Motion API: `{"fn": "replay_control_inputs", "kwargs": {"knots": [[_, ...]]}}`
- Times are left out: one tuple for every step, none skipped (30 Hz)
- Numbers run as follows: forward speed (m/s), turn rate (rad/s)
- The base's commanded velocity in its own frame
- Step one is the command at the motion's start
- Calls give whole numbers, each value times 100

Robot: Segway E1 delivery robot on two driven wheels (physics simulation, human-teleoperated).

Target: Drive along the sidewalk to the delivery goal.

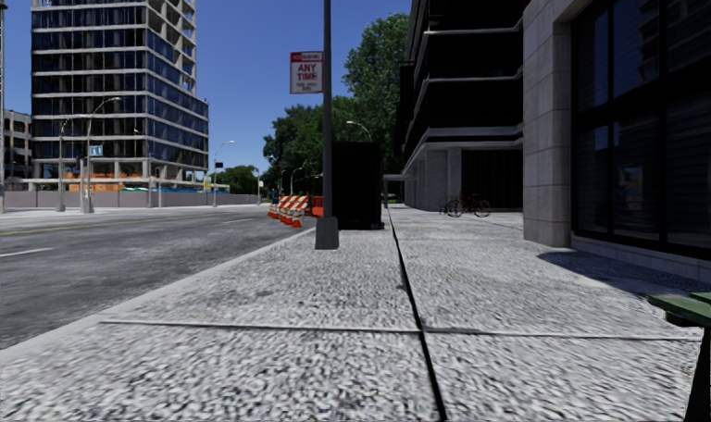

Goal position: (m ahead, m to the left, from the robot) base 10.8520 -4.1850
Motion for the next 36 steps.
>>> {"fn": "replay_control_inputs", "kwargs": {"knots": [[200, 0], [200, 0], [200, 0], [200, 0], [200, 0], [200, 0], [200, 0], [200, -42], [200, -66], [200, -104], [200, -104], [200, -114], [200, -117], [200, -118], [200, -118], [200, -118], [200, -118], [200, -114], [200, -31], [200, -12], [200, -12], [200, -3], [200, 0], [200, 0], [200, 0], [200, 0], [200, 0], [200, 0], [200, 0], [200, 0], [200, 0], [200, 0], [200, 0], [200, 0], [200, 0], [200, 0]]}}
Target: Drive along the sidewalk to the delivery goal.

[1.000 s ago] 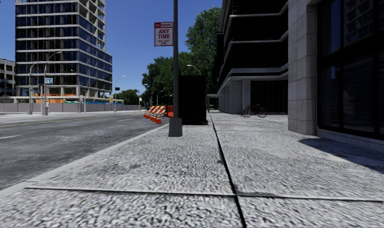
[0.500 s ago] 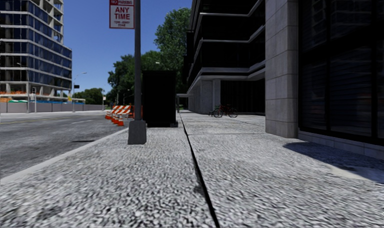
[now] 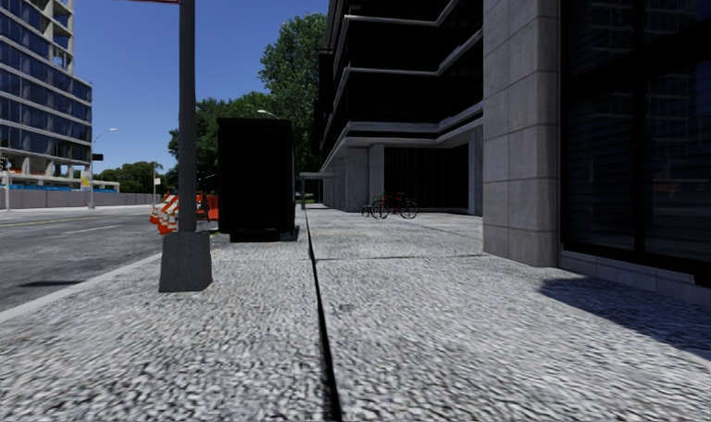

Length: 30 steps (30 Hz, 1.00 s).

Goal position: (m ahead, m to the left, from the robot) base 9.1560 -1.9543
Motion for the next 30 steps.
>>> {"fn": "replay_control_inputs", "kwargs": {"knots": [[200, 0], [200, 0], [200, 0], [200, 0], [200, 0], [200, 0], [200, 0], [200, 0], [200, 0], [200, 0], [200, 0], [200, 0], [200, 0], [200, 0], [200, 0], [200, 0], [200, 0], [200, 0], [200, 0], [200, 0], [200, 0], [200, 0], [200, 0], [200, 0], [200, 0], [200, 0], [200, 0], [200, 0], [200, 0], [200, 0]]}}
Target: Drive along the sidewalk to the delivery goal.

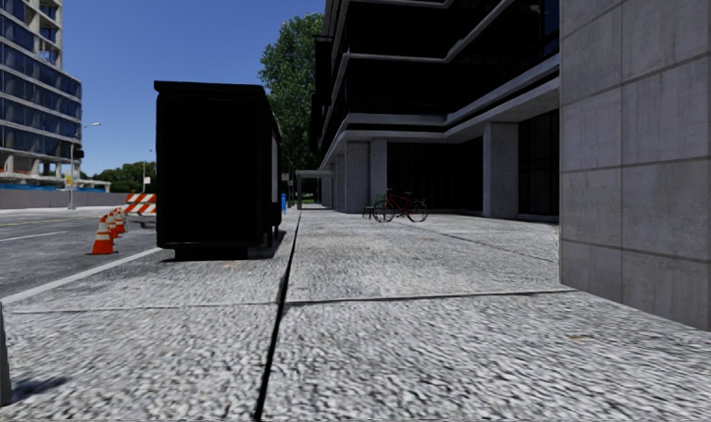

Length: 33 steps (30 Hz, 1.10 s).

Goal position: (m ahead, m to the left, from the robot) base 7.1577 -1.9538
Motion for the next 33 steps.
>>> {"fn": "replay_control_inputs", "kwargs": {"knots": [[200, 0], [200, 0], [200, 0], [200, 0], [200, 0], [200, 0], [200, 0], [200, 0], [200, 0], [200, 0], [200, 0], [200, 0], [200, 0], [200, 0], [200, 0], [200, 0], [200, 0], [200, 0], [200, 0], [198, 0], [190, 0], [190, 0], [186, 0], [185, 0], [184, 0], [184, 0], [184, 0], [184, 0], [184, 0], [184, 0], [184, -10], [184, -25], [184, -42]]}}
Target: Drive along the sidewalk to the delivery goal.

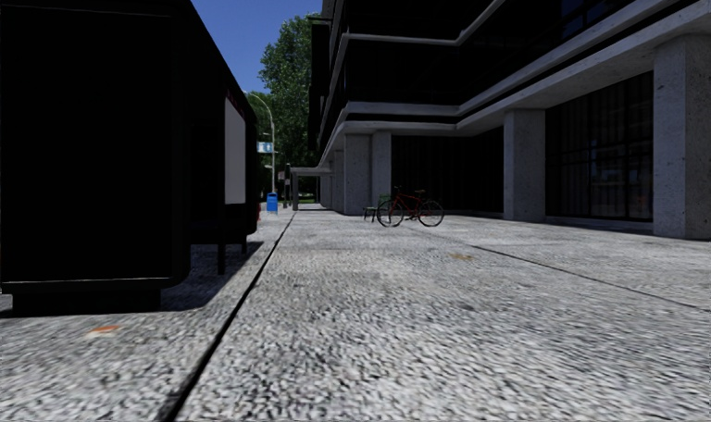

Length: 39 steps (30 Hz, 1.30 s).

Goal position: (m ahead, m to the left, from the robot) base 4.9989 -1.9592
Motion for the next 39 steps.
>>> {"fn": "replay_control_inputs", "kwargs": {"knots": [[184, -42], [184, -52], [184, -58], [184, -59], [184, -59], [184, -60], [184, -60], [184, -60], [184, -60], [184, -60], [184, -60], [184, -60], [183, -60], [183, -60], [183, -60], [183, -60], [184, -60], [184, -60], [184, -60], [184, -60], [184, -60], [184, -60], [184, -60], [184, -60], [184, -60], [184, -60], [184, -60], [184, -60], [184, -60], [184, -60], [184, -60], [184, -60], [184, -60], [184, -60], [184, -60], [184, -60], [184, -60], [184, -60], [184, -60]]}}
